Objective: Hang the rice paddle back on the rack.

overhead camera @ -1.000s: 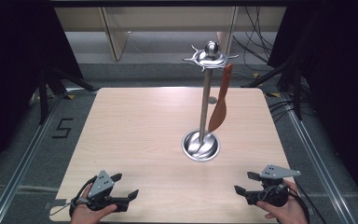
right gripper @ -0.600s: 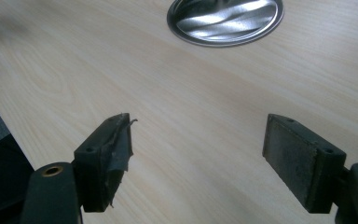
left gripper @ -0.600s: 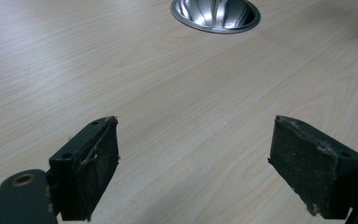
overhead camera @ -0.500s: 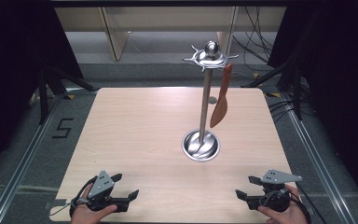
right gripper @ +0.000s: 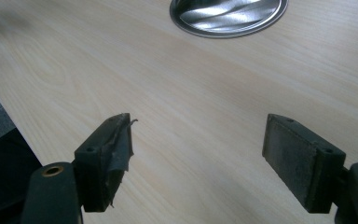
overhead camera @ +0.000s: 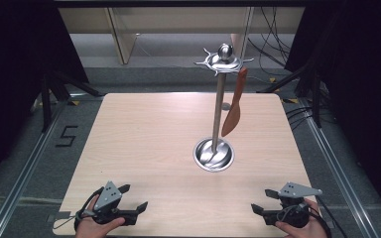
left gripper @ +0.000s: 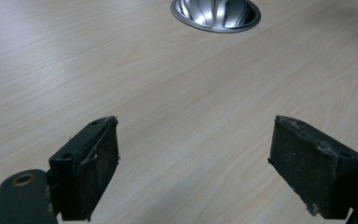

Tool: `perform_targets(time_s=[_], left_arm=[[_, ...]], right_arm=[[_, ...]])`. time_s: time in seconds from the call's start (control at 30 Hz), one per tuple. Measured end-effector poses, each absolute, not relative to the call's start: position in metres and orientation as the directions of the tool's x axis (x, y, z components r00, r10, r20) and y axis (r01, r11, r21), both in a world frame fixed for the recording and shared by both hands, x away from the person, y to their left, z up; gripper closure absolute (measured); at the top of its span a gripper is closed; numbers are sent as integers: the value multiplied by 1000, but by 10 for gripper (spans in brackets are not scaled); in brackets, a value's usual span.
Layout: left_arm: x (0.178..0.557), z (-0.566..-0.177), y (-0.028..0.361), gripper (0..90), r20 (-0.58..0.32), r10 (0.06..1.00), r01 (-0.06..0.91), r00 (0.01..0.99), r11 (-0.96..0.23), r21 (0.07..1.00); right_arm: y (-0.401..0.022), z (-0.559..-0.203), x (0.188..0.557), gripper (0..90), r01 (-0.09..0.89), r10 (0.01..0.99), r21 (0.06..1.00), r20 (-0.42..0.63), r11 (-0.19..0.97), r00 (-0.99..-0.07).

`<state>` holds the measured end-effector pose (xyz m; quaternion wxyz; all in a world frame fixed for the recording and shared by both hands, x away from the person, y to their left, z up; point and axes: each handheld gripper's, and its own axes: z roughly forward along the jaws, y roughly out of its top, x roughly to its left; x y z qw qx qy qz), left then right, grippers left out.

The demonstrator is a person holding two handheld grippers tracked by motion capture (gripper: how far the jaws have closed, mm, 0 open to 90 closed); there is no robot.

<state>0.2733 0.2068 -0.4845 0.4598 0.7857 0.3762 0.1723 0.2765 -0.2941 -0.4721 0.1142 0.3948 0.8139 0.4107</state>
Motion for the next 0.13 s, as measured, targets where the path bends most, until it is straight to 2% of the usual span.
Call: perform_targets(time_s=[0.03,0.13], left_arm=[[273,-485,207,148,-77,750,434,657,-293,852],[274,-484,208,148,-67,748,432,660,-305,849]], right_arm=[[-292,-473,275,251,577,739,749,178,326,-649],[-292,-473,275,252,583,739,746,188,322,-648]])
